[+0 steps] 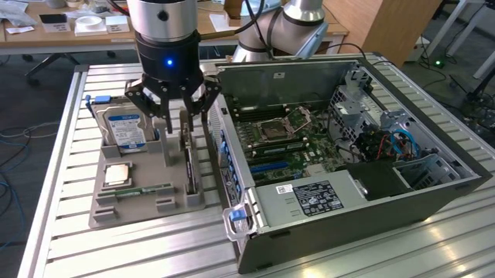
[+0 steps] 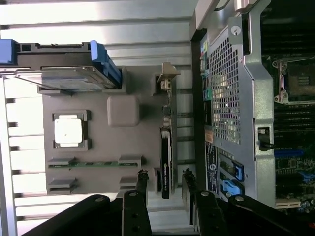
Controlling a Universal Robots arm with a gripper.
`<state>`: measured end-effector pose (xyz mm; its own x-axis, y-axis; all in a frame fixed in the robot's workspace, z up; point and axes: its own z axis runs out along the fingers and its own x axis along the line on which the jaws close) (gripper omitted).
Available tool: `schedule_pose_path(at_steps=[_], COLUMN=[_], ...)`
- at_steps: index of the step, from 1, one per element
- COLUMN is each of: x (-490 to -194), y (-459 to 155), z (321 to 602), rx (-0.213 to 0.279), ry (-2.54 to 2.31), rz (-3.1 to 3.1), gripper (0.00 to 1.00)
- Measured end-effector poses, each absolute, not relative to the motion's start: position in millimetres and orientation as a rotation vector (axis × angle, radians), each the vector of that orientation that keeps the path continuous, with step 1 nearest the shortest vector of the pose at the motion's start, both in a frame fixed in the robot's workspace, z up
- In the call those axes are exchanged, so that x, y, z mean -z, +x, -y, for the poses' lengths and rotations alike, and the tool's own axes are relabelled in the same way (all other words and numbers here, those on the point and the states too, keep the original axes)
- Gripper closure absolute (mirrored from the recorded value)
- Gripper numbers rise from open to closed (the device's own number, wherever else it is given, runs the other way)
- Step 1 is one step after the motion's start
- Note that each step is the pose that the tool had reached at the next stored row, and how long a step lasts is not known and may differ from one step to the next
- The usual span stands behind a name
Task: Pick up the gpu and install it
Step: 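Pick up the gpu and move the gpu toward the slot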
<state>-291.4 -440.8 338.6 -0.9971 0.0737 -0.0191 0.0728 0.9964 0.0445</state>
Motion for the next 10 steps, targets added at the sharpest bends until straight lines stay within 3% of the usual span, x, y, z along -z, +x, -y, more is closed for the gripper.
schedule_pose_path(at_steps=[10], x=[-334.0], y=[-291.4], z=[440.8], rx=[-0.068], ry=[0.114], rz=[-3.118], gripper=[0.58])
